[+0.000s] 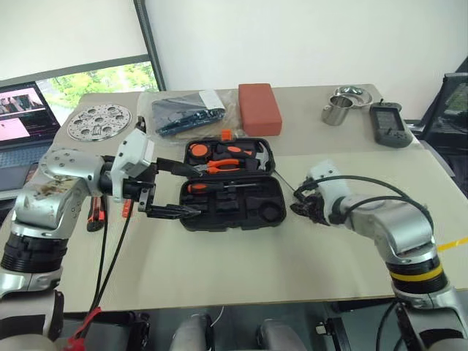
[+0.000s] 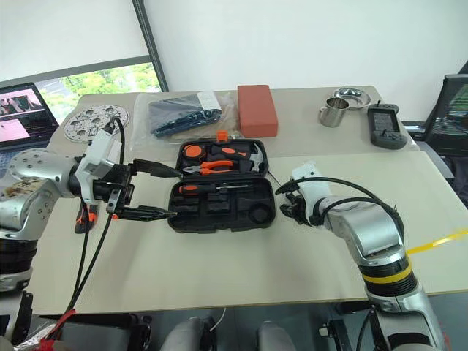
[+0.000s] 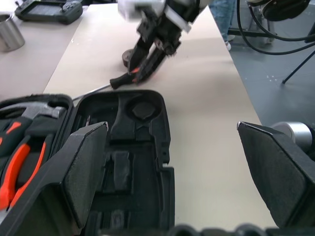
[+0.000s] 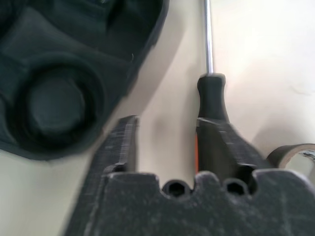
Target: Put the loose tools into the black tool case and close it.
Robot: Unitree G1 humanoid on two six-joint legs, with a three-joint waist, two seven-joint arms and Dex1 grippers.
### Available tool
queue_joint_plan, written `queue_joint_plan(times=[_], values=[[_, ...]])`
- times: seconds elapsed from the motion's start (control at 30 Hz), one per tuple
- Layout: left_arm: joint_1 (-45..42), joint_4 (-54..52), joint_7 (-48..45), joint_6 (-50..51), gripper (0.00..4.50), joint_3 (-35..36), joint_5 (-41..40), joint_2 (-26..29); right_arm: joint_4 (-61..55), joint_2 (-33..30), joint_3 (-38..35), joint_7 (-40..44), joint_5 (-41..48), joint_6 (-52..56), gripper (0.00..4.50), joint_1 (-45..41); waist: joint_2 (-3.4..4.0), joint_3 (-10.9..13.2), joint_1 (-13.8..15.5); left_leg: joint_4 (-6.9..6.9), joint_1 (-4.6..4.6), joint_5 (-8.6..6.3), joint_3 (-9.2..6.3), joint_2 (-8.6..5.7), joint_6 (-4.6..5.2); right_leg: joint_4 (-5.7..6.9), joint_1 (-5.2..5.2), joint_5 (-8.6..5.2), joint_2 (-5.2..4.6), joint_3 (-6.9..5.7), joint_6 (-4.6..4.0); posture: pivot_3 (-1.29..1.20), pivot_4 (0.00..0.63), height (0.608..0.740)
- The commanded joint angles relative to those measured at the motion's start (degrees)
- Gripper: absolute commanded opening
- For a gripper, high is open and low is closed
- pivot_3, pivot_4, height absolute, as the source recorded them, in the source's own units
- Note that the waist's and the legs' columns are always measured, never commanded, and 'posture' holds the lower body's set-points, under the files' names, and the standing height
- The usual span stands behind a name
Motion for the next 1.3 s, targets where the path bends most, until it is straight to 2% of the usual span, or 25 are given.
queue_joint_plan(times=[0.03,0.37,0.5,0.67,0.83,0.93,1.0,1.13,1.2,1.3], values=[[-1.2,-0.7,-0.4,-0.6,4.5,0.8,-0.4,0.5,4.9,0.3,-1.4,1.9,-0.7,-4.9,3.49,-2.8,0.0,0.0,0.0,0.0,0.01,0.01,0.0,0.02,-0.01,0.02,0.0,0.0,0.02,0.0,0.0,0.0,0.15,0.74],[-0.7,-1.7,-0.3,-0.3,4.5,1.1,-0.8,0.4,21.2,0.7,3.7,9.1,-3.3,-10.4,3.49,-7.7,0.0,0.0,0.7,0.04,0.02,0.02,0.0,0.04,-0.03,0.04,0.02,0.0,-0.01,0.0,0.0,0.0,0.15,0.74],[-0.2,-2.7,-0.7,0.5,4.5,1.5,-2.0,0.7,22.8,0.2,2.2,9.6,-4.0,-11.6,2.51,-8.3,0.0,0.0,0.9,0.07,0.05,0.02,0.0,0.04,-0.02,0.03,0.08,0.0,-0.02,-0.02,0.0,0.0,0.15,0.74],[1.6,-2.2,0.4,-0.2,4.5,2.2,-1.1,0.9,17.6,-2.3,-0.1,8.4,-5.9,-11.7,0.77,-8.0,0.03,0.0,0.9,0.05,0.04,0.02,0.0,0.05,-0.03,0.05,0.05,0.0,-0.02,-0.02,0.0,0.0,0.15,0.74],[3.9,-0.8,1.6,-0.8,4.5,4.2,-0.5,1.8,10.7,-5.2,-2.1,8.7,-5.7,-11.1,0.7,-11.1,0.07,0.0,0.8,0.04,0.01,0.03,0.0,0.05,-0.04,0.06,0.01,0.0,-0.04,-0.02,0.0,0.0,0.15,0.74],[5.2,-0.5,2.4,0.1,4.5,6.3,-1.5,2.3,6.6,-5.5,0.9,14.7,-4.8,-18.5,0.7,-12.3,0.07,0.0,0.5,0.02,0.04,0.04,0.01,0.13,-0.06,0.07,-0.02,0.0,0.01,-0.02,-0.01,0.0,0.15,0.74],[7.1,0.2,3.0,-0.6,4.5,7.6,-0.5,3.2,4.2,-5.2,5.6,19.9,-5.2,-24.0,0.7,-12.7,0.08,0.0,0.4,0.01,0.07,0.03,0.02,0.18,-0.05,0.07,-0.03,0.0,0.04,-0.05,0.0,0.0,0.15,0.74],[8.3,1.9,5.3,-1.4,4.5,9.5,0.5,3.6,9.0,-5.1,15.6,25.4,-13.3,-37.3,0.7,-13.4,0.07,0.0,0.6,0.06,0.13,0.02,0.01,0.43,-0.05,0.07,0.02,0.0,0.23,-0.09,-0.01,0.0,0.15,0.74],[8.0,2.4,5.5,-1.3,4.5,9.8,0.3,3.9,17.4,-3.6,20.8,27.3,-18.9,-46.2,0.7,-17.2,0.06,0.0,0.8,0.07,0.06,0.02,0.03,0.46,-0.05,0.08,-0.03,0.01,0.25,-0.1,-0.01,0.0,0.15,0.74],[7.7,2.3,5.3,-1.4,4.5,9.5,0.4,4.1,26.2,-1.3,23.7,28.8,-23.0,-54.1,0.7,-20.8,0.08,0.0,1.0,0.17,0.07,0.03,0.06,0.41,-0.06,0.11,-0.04,0.04,0.19,-0.11,-0.06,0.0,0.15,0.74]])
